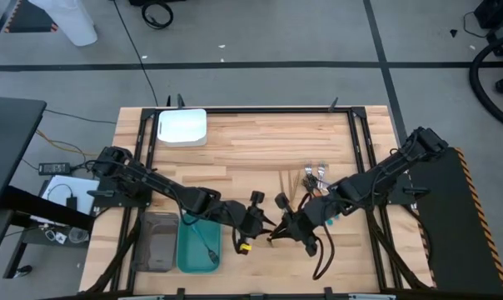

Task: Sort silverware by color (type)
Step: Put the gold fork into the black bin

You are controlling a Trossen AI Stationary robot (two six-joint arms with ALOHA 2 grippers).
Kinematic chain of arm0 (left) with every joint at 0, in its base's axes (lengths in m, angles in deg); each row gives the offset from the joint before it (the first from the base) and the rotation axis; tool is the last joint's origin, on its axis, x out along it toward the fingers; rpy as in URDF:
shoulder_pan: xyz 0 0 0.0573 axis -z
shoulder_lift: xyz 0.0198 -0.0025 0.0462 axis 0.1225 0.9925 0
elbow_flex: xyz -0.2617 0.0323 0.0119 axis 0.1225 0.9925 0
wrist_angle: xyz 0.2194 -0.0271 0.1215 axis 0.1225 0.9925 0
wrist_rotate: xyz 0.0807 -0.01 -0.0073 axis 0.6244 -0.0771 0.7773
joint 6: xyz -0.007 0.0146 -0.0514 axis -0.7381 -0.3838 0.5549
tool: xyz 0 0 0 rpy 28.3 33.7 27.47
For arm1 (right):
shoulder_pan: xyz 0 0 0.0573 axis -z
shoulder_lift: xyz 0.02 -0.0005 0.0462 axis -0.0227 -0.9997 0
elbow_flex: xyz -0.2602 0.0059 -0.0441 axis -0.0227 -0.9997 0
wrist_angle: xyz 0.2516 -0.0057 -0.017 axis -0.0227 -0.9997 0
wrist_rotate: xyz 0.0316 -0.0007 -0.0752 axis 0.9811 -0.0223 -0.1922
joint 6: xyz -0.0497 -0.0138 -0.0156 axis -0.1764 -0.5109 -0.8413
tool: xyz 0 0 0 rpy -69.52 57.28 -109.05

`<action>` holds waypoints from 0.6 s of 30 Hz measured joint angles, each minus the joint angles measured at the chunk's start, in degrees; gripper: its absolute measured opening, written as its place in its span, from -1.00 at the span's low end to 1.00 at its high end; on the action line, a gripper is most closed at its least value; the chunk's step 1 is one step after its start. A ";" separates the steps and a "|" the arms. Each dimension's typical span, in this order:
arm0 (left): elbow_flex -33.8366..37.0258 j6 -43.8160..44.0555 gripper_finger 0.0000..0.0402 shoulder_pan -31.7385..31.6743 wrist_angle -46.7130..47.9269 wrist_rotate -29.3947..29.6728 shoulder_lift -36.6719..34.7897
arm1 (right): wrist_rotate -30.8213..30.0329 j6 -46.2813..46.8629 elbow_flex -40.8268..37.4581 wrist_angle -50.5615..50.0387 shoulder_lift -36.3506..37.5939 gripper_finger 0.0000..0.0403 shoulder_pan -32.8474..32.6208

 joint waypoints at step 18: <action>0.00 -0.49 -0.77 0.12 -3.56 -3.76 0.00 | -0.09 -2.40 0.00 0.71 -0.02 -0.87 0.14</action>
